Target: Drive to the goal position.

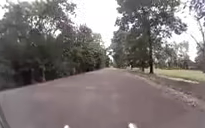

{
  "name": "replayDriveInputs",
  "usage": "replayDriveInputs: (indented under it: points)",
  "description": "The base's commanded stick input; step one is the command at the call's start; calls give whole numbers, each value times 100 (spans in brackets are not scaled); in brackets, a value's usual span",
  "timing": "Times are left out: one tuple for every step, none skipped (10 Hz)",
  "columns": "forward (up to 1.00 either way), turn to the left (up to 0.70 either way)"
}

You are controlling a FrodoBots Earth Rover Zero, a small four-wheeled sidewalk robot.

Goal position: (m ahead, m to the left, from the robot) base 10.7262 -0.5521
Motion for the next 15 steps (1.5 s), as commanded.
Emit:
replayDriveInputs:
  points:
    - [70,0]
    - [70,0]
    - [70,0]
    - [70,0]
    - [70,0]
    - [70,0]
    - [70,-5]
    - [70,-16]
    - [70,-27]
    - [70,-35]
    - [70,0]
    - [70,0]
    - [70,0]
    - [70,0]
    - [70,0]
